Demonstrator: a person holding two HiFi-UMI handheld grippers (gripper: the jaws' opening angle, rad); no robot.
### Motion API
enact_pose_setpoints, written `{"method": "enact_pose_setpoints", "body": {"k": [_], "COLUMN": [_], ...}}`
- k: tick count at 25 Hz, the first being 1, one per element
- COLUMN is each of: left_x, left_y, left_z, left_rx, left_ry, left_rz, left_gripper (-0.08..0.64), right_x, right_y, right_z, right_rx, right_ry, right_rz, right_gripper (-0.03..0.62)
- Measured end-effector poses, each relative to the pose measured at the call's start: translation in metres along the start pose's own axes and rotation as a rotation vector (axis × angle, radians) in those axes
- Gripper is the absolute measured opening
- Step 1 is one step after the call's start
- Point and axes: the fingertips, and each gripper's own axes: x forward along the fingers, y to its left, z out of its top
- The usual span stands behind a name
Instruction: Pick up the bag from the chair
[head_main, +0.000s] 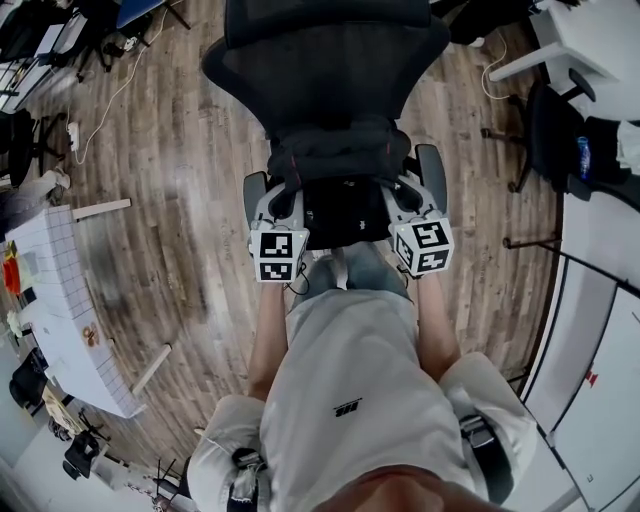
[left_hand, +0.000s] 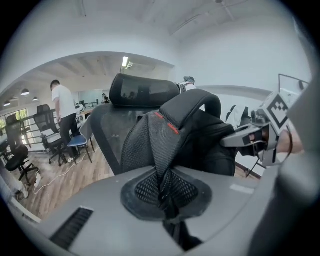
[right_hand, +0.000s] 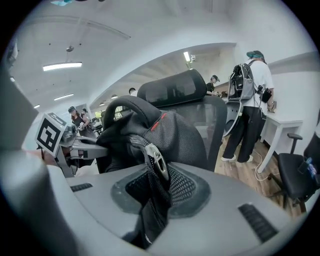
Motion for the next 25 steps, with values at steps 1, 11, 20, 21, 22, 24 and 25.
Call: {"method": "enact_pose_setpoints", "body": {"k": [1, 11, 20, 21, 22, 24, 25], "left_x": [-0.006, -0.063, -0.126, -0.134, -0.141, -0.156, -0.162], "left_y": [-0.001, -0.012, -0.033, -0.036, -0.04, -0.048, -0.052], "left_z": [0.004, 0.056, 0.087, 0.088, 0.09, 0.093, 0.095], "left_rx": [0.007, 0.085, 0.131, 0.137, 0.142, 0.146, 0.145], "left_ry": [-0.012, -0.145, -0.277, -0.287, -0.295, -0.31, -0.316], "left_rz": [-0.004, -0.043, -0.109, -0.116, -0.123, -0.138, -0.145], "left_gripper": [0.018, 0.018, 0.018, 0.018, 0.018, 0.02, 0.018], "right_x": [-0.006, -0.066, -0.134, -0.142, -0.15, -0.166, -0.174], "right_y": [0.003, 0.031, 0.062, 0.066, 0.07, 0.076, 0.078], "right_z": [0.005, 0.055, 0.082, 0.083, 0.084, 0.086, 0.086], "right_rx": [-0.003, -0.042, -0.059, -0.061, -0.06, -0.05, -0.041], "right_ry": [-0.014, -0.167, -0.312, -0.323, -0.334, -0.353, -0.362], "right_rz": [-0.003, -0.028, -0.07, -0.076, -0.082, -0.088, -0.087], "right_gripper": [0.054, 0.054, 0.052, 0.052, 0.052, 0.052, 0.052]}}
